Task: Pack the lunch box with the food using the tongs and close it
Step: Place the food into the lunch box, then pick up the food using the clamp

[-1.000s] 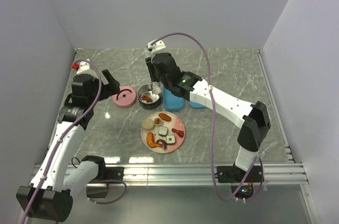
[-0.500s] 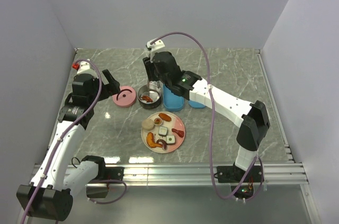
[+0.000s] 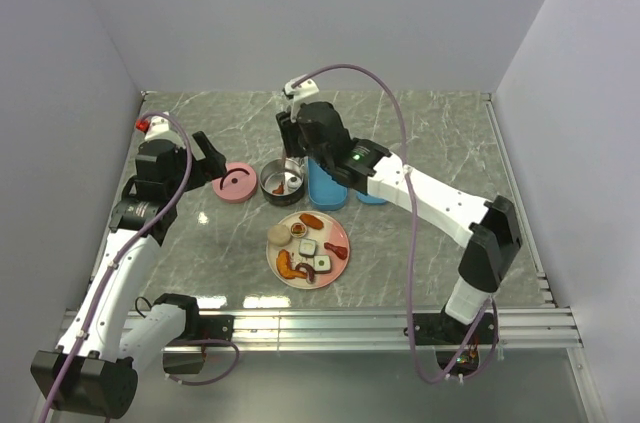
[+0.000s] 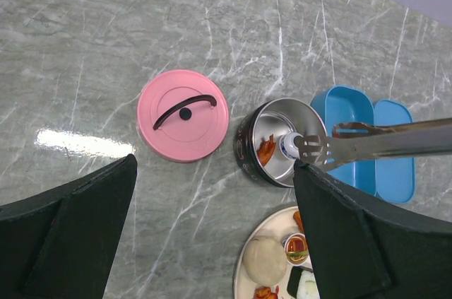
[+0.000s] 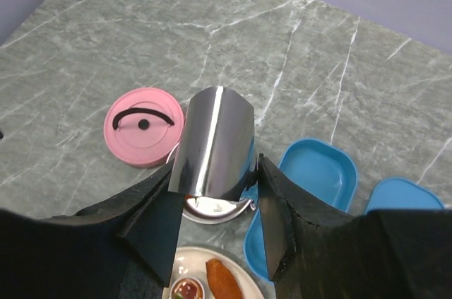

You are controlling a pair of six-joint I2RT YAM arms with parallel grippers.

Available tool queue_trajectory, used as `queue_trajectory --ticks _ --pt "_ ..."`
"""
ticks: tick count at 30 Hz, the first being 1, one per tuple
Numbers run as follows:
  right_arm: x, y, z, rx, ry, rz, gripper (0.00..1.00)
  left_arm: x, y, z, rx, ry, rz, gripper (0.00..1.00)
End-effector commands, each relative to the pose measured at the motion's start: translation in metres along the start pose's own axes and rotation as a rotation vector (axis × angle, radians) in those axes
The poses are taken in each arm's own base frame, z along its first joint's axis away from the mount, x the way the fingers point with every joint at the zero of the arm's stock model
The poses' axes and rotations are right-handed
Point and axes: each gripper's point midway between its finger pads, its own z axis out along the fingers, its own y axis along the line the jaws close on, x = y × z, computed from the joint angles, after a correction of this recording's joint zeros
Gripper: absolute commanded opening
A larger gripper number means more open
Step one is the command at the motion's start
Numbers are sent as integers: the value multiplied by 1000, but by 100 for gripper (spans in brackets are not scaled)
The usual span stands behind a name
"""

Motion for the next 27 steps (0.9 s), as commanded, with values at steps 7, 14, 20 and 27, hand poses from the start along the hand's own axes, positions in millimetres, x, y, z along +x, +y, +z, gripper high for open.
queue_trajectory --ticks 7,14,20,27 --pt "-25 -13 -79 -54 -112 115 49 -10 -4 -8 15 -39 -6 100" --pt "25 -3 -103 -85 -30 142 49 -2 -2 -11 18 -31 -19 100" --pt "41 12 -112 -107 6 153 48 5 3 -15 8 -24 -27 100" --pt "59 18 -118 -94 52 144 48 7 6 -19 -2 -25 -29 100"
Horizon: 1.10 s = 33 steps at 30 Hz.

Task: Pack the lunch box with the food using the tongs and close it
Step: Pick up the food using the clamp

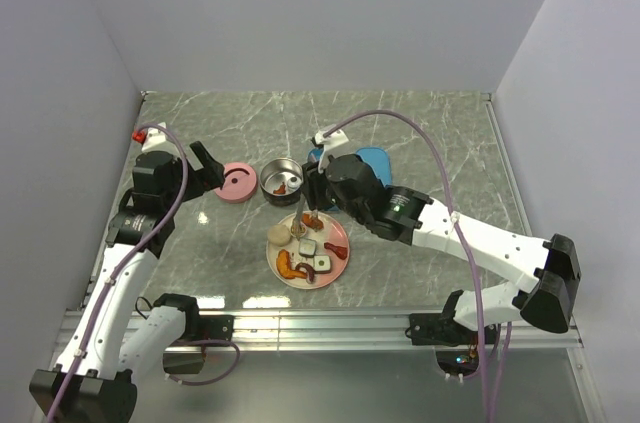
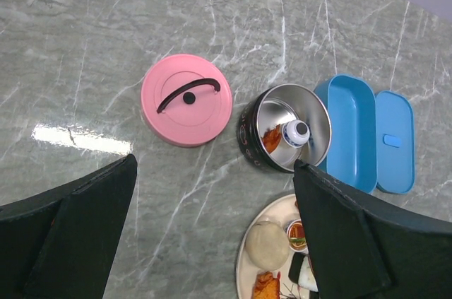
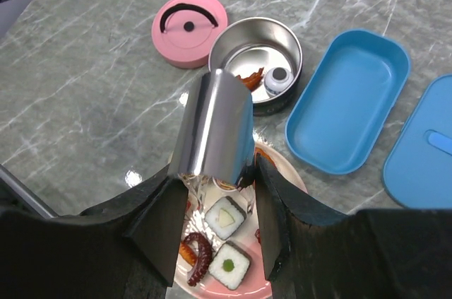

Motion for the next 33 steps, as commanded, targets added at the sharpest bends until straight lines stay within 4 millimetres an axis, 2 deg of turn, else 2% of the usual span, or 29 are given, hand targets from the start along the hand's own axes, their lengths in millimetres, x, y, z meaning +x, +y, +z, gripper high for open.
queue_trajectory --ticks 1,10,24,33 --pt "-6 0 -11 18 -35 35 48 -6 -1 -5 -2 -28 -9 99" --pt "20 5 -9 36 4 8 48 -5 -1 -4 -1 -23 -2 100" --pt "33 21 -7 13 32 -12 49 -3 -1 -4 2 -13 12 99" --pt "32 26 -8 5 36 -14 50 -2 0 -5 6 -16 9 99"
